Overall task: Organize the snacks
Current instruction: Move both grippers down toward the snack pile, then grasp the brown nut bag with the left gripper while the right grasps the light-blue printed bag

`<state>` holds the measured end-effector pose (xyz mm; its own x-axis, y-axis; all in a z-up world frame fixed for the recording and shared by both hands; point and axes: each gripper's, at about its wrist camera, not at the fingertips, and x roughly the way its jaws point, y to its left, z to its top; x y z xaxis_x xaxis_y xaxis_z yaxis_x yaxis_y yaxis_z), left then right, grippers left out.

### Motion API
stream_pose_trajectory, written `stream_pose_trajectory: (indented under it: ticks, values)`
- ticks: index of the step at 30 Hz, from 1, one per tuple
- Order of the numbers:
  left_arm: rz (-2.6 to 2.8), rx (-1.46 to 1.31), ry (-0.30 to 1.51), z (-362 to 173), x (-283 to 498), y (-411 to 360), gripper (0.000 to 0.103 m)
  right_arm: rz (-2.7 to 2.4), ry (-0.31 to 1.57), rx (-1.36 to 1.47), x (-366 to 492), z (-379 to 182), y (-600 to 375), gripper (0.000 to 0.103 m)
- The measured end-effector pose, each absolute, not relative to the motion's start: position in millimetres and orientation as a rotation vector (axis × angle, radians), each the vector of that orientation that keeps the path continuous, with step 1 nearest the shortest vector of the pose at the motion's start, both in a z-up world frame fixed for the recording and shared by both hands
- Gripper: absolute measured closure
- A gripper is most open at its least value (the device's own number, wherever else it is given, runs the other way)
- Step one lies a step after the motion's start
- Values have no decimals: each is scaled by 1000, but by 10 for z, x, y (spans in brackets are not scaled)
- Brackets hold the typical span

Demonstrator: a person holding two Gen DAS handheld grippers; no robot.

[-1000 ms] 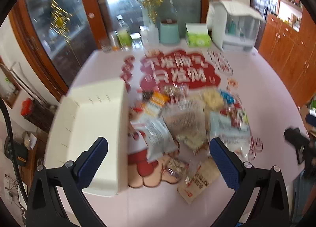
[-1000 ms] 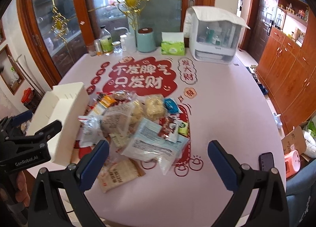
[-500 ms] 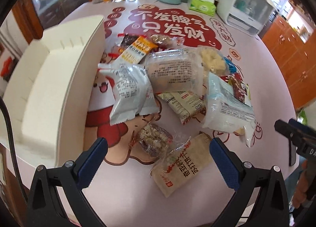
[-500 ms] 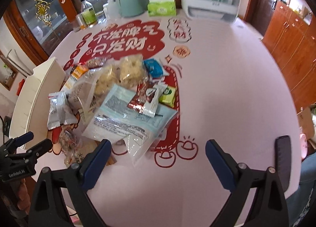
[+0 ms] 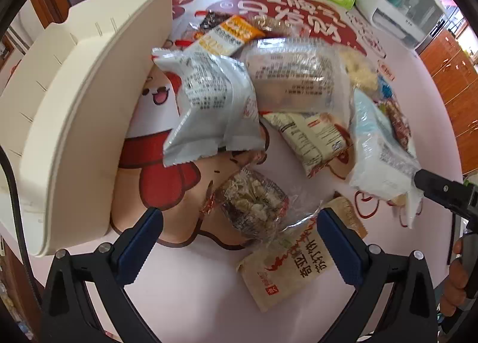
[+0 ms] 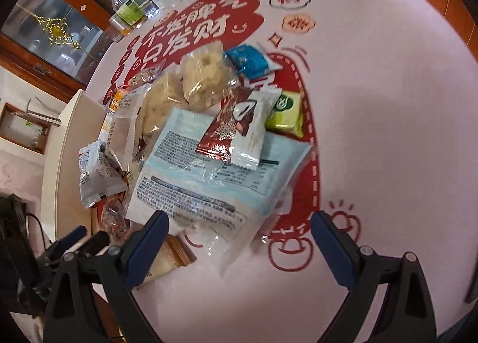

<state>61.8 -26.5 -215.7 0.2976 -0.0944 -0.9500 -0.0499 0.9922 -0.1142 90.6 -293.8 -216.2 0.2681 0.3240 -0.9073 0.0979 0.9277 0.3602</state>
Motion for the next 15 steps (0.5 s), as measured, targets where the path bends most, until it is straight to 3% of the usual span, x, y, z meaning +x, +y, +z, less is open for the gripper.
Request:
stream_pose_trajectory:
  ticks: [9,15]
  values:
    - [-23,-110,1301,-2367,718,-338,1,211,1333,389,1004,-2329,-2773,7]
    - [-32,-156,1334,-2516,770,-290,1,251,1358,393,1031,-2390,-2681,29]
